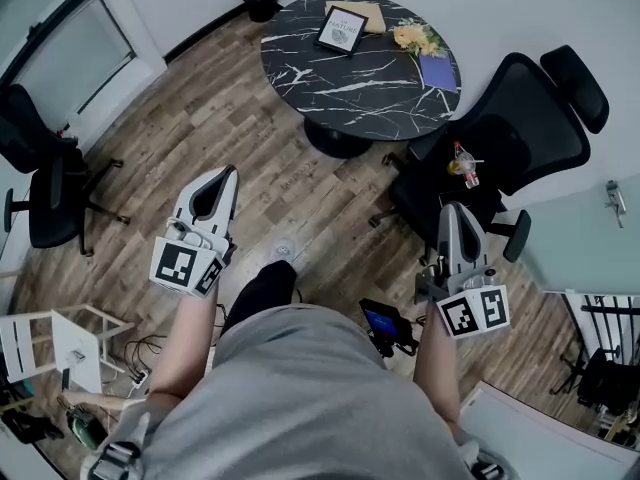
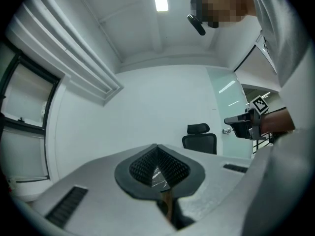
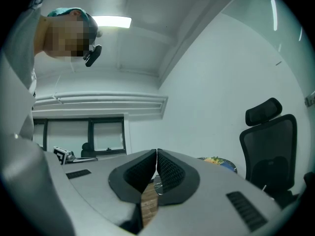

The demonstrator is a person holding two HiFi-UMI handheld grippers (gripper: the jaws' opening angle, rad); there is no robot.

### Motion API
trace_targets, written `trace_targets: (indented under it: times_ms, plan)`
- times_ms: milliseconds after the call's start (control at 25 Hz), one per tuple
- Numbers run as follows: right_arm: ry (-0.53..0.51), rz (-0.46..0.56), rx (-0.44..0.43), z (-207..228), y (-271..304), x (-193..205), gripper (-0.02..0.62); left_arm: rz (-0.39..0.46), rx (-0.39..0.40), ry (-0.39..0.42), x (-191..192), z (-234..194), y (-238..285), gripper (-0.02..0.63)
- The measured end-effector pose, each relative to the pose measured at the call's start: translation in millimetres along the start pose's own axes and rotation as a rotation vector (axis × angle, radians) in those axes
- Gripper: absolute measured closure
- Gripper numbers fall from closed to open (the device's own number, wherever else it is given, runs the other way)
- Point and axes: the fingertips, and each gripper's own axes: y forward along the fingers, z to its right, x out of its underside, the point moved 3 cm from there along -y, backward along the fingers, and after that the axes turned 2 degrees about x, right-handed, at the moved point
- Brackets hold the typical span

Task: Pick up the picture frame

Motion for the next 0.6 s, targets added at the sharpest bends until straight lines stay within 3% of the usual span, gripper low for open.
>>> trace_targets:
  times_ms: [600]
  plan:
    - [0.001,0.013,0.057,1.4,78.3,1.8,0.568,0.009,0.092,-0.003,-3.2,-63.5,72.8,0.599]
